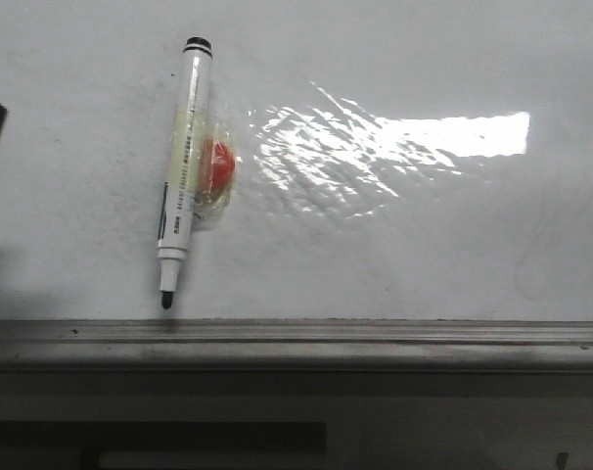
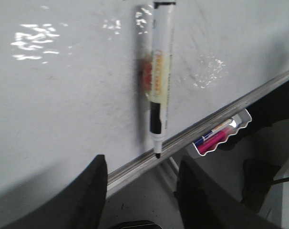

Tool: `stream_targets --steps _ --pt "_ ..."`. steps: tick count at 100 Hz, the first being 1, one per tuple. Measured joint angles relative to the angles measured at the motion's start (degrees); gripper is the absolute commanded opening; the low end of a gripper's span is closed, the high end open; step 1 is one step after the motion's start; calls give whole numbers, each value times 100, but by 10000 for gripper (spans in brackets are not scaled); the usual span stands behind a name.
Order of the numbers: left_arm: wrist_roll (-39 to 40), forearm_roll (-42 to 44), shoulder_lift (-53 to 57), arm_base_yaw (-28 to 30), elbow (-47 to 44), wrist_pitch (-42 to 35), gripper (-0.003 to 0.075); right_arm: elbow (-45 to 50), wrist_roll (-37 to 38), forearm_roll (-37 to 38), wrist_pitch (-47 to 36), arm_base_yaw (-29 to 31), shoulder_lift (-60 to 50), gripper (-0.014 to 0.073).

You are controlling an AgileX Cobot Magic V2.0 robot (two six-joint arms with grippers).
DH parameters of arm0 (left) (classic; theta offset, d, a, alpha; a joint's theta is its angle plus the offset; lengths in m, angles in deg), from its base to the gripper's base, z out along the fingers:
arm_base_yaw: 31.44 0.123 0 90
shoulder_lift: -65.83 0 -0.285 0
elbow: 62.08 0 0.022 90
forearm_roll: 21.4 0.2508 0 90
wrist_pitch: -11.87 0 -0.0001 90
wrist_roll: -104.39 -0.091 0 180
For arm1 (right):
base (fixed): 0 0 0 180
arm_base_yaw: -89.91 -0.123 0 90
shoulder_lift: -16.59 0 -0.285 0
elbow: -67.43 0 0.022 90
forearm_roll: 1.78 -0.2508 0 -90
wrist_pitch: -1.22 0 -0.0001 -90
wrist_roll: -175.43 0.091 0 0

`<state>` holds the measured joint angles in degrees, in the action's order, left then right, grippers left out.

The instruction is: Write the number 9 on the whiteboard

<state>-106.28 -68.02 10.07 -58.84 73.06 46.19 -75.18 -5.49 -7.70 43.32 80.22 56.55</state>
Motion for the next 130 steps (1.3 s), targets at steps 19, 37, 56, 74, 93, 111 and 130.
stream_targets --steps 19,37,56,74,93,111,130 --pt "-12 -171 -530 -1259 0 -1481 303 0 0 0 22 0 0 459" --pt "-12 -421 -1133 -2028 10 -2582 303 0 -3 0 25 0 0 459" --pt "-12 -495 -1674 -2157 10 -2816 266 0 -3 0 25 0 0 459" --pt "-12 -505 -2001 -2157 10 -2968 117 0 -3 0 25 0 0 459" --pt "-12 -530 -2178 -2171 34 -2965 -20 0 -27 0 -320 0 0 459" --pt "-45 -460 -2178 -2171 70 -2925 -20 0 -412 -281 -472 -11 0 459" --pt "-1270 176 -1752 -2306 322 -2171 -20 -161 -3379 -2497 143 -322 50 459"
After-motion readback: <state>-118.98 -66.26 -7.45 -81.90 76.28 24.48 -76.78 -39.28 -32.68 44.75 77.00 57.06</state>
